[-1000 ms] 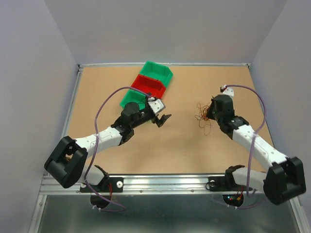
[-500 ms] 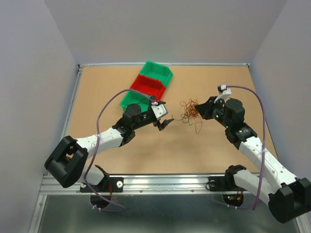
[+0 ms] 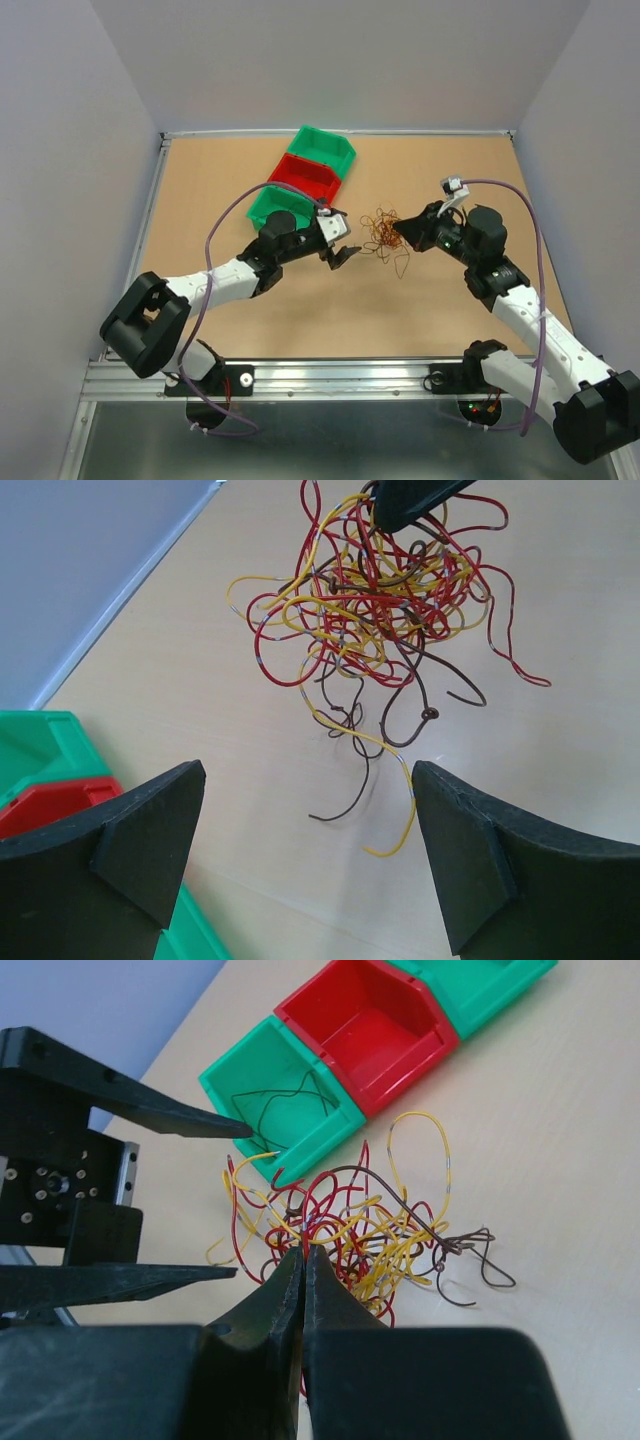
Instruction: Untangle the cables
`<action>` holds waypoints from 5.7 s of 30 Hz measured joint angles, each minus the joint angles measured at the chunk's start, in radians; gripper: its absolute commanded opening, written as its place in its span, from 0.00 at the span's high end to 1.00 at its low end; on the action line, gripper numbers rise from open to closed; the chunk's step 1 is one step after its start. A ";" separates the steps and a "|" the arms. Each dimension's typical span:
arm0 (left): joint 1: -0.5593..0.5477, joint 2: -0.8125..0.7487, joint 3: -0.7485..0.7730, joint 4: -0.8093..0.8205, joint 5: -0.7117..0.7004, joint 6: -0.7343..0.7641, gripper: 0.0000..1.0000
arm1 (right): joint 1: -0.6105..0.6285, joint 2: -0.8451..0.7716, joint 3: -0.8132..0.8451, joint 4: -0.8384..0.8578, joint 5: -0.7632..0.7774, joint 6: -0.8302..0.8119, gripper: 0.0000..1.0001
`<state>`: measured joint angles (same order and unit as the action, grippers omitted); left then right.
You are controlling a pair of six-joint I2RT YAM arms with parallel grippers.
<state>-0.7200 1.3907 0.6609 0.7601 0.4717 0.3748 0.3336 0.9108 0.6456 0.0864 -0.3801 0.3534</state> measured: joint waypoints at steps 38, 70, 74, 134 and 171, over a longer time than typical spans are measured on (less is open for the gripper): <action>0.196 -0.116 0.017 0.108 -0.522 -0.314 1.00 | 0.014 -0.458 -0.156 -0.061 1.020 0.229 0.96; 0.040 -0.264 0.030 0.026 -0.110 -0.234 1.00 | 0.002 -0.325 -0.246 0.197 0.159 -0.036 0.03; 0.041 -0.291 0.088 -0.018 -0.096 -0.220 1.00 | 0.003 -0.161 -0.249 0.414 -0.120 -0.040 0.03; 0.034 -0.357 0.537 -0.388 -0.211 -0.383 1.00 | 0.319 0.262 -0.146 0.846 -0.072 -0.128 0.00; 0.014 -0.409 0.385 -0.314 0.050 -0.451 1.00 | 0.365 0.572 -0.139 1.147 0.015 -0.194 0.52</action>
<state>-0.7055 0.9817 1.0458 0.4465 0.5217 -0.0757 0.6987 1.4826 0.5064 1.2331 -0.3649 0.1593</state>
